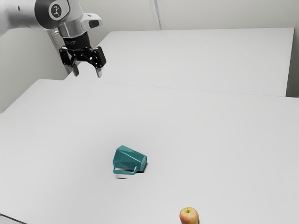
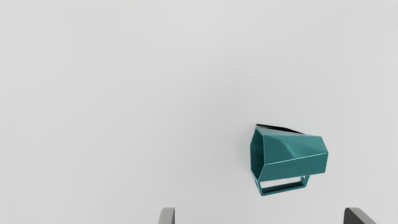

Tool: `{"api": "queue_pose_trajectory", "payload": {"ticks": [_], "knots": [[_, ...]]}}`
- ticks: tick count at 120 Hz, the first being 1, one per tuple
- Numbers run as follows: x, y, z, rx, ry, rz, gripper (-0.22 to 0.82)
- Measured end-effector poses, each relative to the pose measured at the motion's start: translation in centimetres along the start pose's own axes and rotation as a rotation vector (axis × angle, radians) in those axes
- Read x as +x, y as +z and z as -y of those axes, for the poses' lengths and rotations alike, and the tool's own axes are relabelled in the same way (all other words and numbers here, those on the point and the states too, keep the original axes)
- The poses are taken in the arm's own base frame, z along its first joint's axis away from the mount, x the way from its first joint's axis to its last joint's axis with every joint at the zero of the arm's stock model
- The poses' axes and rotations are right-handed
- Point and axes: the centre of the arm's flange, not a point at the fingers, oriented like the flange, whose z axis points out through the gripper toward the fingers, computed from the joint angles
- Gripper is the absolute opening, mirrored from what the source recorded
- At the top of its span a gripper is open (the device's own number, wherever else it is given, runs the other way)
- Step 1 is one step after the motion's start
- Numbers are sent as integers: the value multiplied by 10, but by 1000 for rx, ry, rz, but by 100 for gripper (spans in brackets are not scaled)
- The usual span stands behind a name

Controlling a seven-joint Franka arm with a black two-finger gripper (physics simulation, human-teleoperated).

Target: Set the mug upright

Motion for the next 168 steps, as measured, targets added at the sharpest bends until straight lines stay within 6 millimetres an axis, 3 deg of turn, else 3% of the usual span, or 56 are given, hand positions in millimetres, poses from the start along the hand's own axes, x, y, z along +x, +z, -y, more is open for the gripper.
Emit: {"api": "queue_pose_trajectory", "payload": {"ticks": [35,57,68,86,125,168], "knots": [[-14,-1,-4,1,12,2,59],[-22,15,-4,-17,29,-3,59],[-27,26,10,-64,14,0,59],[-32,54,41,-156,-26,7,59],[-44,112,38,-349,15,-23,59],[-66,186,59,-594,19,-45,59]]}}
